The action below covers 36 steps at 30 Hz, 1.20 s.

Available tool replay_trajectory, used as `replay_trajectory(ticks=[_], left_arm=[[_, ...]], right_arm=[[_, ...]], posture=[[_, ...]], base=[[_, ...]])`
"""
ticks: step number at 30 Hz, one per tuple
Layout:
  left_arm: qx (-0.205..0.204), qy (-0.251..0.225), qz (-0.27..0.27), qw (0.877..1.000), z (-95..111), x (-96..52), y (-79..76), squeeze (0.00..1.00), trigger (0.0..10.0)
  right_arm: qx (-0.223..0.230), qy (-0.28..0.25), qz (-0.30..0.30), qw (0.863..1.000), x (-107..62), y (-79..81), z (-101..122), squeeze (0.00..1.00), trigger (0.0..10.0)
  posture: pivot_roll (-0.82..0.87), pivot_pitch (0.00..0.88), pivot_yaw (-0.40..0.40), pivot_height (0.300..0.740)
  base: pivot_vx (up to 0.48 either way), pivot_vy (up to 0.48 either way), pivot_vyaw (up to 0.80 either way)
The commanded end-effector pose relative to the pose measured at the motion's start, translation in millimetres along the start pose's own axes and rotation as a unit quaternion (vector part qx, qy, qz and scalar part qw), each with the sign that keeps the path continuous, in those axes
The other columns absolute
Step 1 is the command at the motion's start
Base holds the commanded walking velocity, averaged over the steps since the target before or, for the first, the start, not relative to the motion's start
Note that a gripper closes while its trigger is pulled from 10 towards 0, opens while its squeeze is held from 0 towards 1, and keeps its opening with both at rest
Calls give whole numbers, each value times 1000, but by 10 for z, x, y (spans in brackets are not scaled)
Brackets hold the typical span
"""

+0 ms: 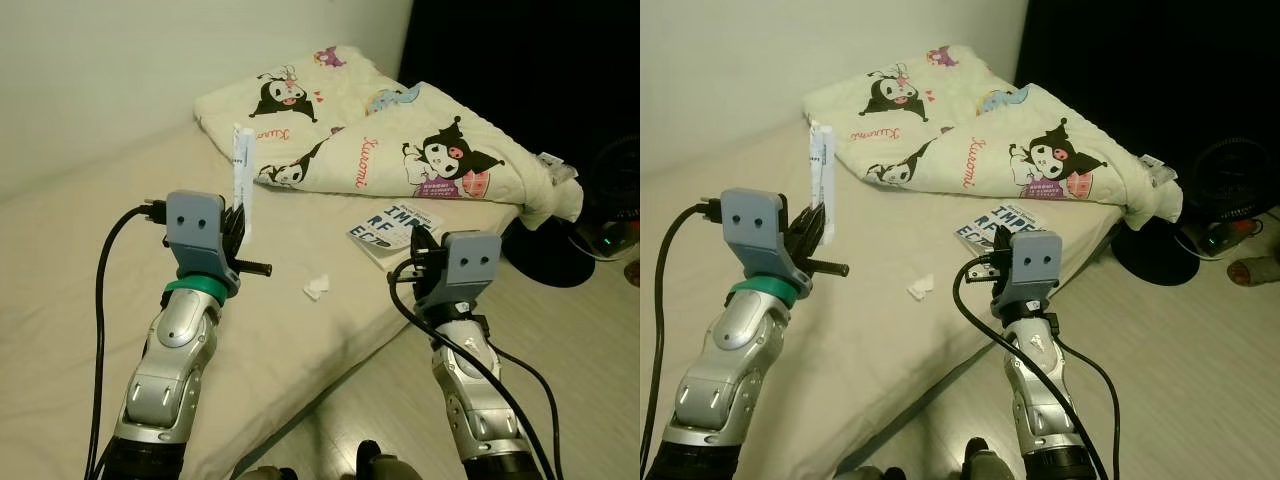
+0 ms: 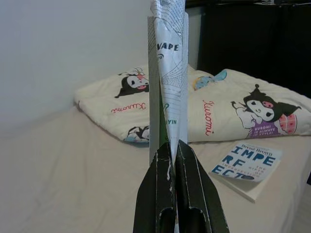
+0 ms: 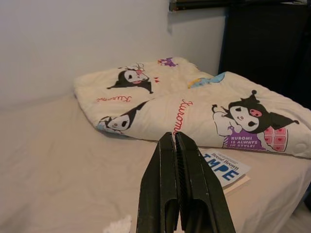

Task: Clean up the room

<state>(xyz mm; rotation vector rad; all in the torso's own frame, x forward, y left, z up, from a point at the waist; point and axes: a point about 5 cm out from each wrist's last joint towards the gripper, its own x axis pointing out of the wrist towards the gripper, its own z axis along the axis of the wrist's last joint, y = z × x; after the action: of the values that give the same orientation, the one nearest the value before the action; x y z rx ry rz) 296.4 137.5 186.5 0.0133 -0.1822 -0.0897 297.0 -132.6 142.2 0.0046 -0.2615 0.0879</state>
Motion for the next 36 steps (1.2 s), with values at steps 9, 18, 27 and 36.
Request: replay_trajectory(ticks=[9,18,27,36], left_arm=[[6,6,3,1000,-34,-35,11,0,10000],[7,7,5,1000,-44,-37,18,0,10000],[8,8,5,1000,-50,-44,23,0,10000],[9,9,6,1000,-55,-49,26,0,10000]], right_arm=[[-3,7,6,1000,-12,15,-54,0,10000],[-6,6,11,1000,1,31,-56,0,10000],[-3,3,13,1000,12,53,-51,0,10000],[4,1,15,1000,8,63,-52,0,10000]], posture=[[-64,47,58,740],[-59,42,55,740],[-56,40,54,740],[-55,46,55,740]], base=[[-294,0,0],[-295,0,0],[-296,0,0],[-295,0,0]])
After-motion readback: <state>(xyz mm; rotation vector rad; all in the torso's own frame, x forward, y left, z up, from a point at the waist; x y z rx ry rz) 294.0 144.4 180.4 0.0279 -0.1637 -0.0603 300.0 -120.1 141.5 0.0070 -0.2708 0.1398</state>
